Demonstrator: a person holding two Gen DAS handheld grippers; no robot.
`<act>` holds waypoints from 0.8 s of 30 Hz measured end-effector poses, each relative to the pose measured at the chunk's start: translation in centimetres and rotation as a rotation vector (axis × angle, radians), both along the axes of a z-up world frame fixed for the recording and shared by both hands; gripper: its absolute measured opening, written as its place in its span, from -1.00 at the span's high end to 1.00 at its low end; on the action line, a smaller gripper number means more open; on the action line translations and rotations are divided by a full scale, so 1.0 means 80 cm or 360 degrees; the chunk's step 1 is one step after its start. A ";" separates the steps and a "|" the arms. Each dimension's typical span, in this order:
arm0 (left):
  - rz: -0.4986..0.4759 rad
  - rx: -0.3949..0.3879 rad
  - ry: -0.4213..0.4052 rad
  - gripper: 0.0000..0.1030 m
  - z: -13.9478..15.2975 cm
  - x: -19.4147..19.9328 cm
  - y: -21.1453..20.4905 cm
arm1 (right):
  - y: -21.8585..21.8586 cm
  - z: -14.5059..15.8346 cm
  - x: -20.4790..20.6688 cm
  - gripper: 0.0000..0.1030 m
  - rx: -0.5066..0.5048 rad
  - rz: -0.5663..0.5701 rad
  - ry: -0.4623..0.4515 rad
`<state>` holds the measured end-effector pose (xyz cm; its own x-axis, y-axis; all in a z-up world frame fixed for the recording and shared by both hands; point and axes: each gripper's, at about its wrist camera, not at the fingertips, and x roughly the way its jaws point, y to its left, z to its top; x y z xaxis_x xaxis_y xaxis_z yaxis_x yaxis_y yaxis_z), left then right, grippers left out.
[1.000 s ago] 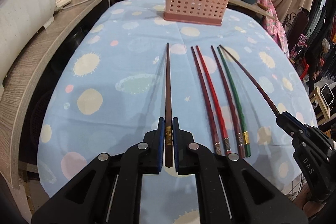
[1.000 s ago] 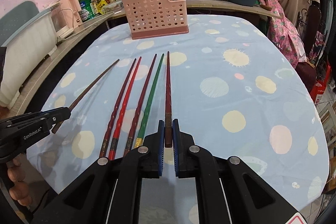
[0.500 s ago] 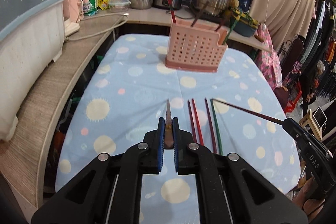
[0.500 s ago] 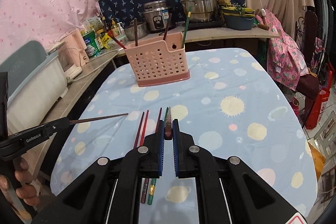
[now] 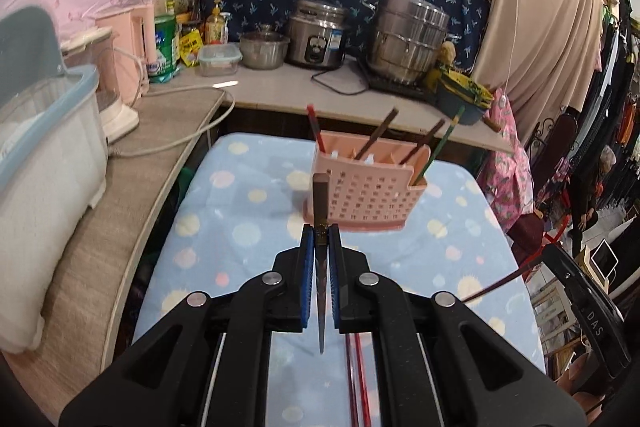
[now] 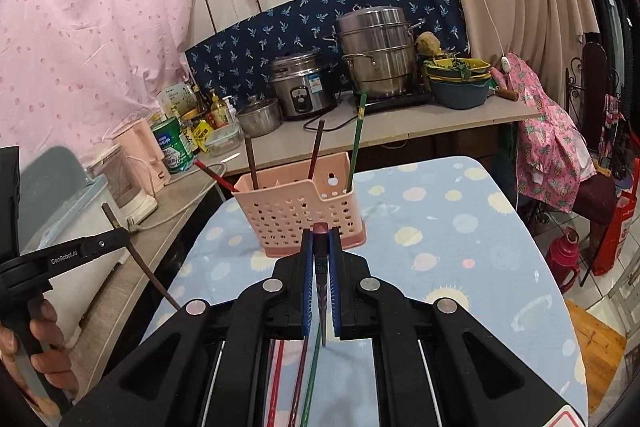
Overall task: Organize utensils
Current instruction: 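Lift both brown chopsticks up into the pink basket and open both tools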
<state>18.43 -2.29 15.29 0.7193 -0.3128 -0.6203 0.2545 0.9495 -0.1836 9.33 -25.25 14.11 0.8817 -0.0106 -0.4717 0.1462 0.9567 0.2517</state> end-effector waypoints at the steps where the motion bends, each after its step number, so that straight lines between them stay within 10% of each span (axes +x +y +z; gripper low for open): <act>1: 0.0001 -0.0003 -0.0016 0.86 0.007 0.004 -0.002 | -0.003 0.008 0.006 0.86 0.0007 0.0001 -0.0020; 15: 0.0043 -0.0135 -0.0311 0.87 0.132 0.090 -0.028 | -0.039 0.129 0.102 0.86 0.0100 0.0005 -0.0345; 24: 0.0091 -0.0129 -0.0406 0.87 0.144 0.150 -0.048 | -0.045 0.143 0.184 0.86 0.0109 0.0010 -0.0356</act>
<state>30.40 -6.13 26.77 0.8670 -0.3081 -0.3915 0.2484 0.9485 -0.1965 24.06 -28.83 25.52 0.9642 0.0204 -0.2643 0.0738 0.9369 0.3416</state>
